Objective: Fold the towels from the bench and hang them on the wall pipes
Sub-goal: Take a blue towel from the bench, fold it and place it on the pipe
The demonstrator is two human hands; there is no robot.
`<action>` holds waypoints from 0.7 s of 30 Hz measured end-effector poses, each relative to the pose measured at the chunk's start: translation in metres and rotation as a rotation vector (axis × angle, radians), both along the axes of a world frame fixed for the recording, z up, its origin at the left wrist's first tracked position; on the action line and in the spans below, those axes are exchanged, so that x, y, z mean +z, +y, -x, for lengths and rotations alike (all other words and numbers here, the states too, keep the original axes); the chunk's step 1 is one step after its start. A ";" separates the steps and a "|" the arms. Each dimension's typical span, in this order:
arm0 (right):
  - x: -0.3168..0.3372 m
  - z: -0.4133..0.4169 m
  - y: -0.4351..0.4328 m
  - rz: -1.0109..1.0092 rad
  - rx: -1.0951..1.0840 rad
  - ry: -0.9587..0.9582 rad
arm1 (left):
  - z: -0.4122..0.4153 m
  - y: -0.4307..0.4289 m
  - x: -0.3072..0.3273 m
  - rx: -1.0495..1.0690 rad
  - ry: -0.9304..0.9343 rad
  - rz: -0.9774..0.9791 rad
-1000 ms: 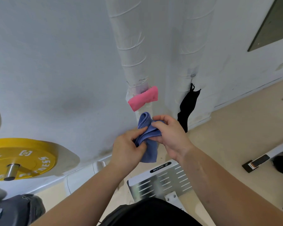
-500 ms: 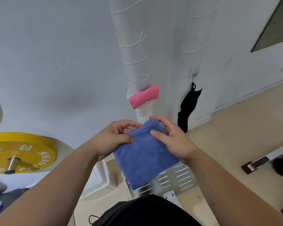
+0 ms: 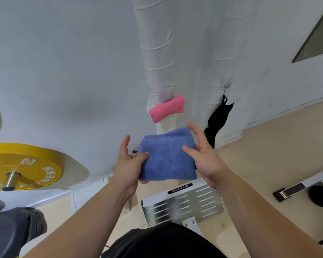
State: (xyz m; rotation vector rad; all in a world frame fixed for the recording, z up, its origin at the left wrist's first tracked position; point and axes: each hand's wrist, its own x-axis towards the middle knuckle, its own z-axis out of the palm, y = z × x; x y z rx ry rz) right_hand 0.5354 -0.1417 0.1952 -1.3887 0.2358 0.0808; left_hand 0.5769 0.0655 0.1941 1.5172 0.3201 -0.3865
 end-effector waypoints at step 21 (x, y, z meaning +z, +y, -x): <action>0.043 -0.034 0.023 0.785 0.240 -0.169 | -0.030 0.045 0.048 -0.407 -0.463 -0.425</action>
